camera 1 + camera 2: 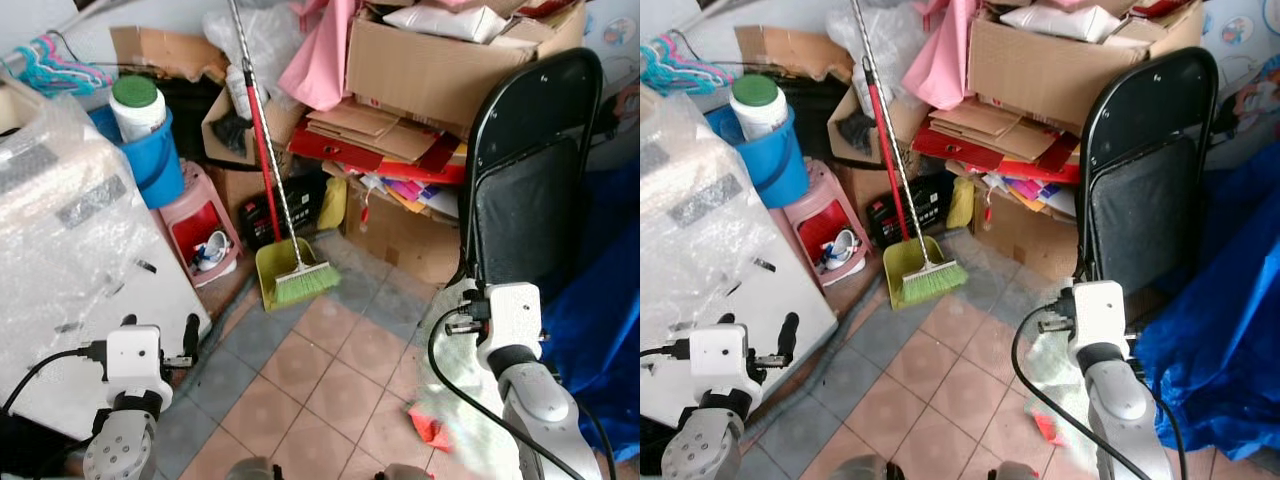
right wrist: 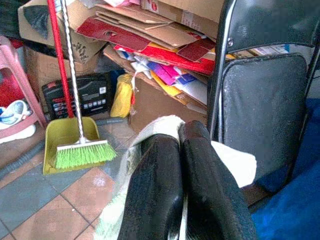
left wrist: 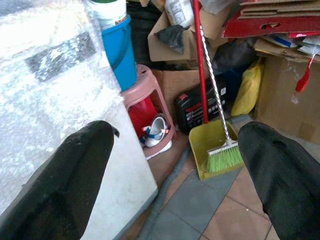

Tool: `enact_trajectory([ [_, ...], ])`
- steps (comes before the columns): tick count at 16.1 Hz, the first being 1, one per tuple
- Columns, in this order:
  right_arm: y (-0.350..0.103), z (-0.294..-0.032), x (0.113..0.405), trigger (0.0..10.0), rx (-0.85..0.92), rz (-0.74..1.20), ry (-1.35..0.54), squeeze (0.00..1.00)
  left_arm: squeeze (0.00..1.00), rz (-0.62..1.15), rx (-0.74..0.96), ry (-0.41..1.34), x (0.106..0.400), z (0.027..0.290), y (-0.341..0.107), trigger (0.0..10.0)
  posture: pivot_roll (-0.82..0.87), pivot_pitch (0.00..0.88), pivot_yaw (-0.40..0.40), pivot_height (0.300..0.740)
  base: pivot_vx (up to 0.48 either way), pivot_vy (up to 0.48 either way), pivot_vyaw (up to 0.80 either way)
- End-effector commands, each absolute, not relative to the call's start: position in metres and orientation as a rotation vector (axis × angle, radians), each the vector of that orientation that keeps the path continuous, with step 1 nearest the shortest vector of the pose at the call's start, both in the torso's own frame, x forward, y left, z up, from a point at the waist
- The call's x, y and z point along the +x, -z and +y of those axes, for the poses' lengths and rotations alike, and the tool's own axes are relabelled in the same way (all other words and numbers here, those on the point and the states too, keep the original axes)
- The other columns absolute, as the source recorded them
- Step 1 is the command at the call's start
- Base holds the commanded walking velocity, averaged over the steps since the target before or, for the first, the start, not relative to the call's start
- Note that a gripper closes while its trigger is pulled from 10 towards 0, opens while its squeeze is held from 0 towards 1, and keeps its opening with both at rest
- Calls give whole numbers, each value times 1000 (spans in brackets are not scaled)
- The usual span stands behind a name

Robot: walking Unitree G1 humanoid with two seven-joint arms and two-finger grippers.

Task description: Clothes washing

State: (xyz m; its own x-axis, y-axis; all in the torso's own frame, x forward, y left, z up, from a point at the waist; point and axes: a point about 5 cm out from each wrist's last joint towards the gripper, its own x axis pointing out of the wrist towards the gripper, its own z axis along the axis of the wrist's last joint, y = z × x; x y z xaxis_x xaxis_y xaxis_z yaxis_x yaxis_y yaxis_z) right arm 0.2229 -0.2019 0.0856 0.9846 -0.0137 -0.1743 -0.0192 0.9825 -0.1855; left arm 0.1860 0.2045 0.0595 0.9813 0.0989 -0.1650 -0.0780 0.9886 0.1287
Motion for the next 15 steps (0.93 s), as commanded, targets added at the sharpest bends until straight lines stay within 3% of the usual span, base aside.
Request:
enact_trajectory([
  [1, -89, -202, 224, 10000, -183, 153, 1, 0, 0, 159, 136, -89, 189, 207, -64, 10000, -38, 0, 68, 740, 0, 0, 0],
  [15, -94, -214, 229, 10000, -202, 128, 112, 0, 0, 160, 111, -37, 204, 198, -64, 10000, -57, 0, 84, 740, 0, 0, 0],
])
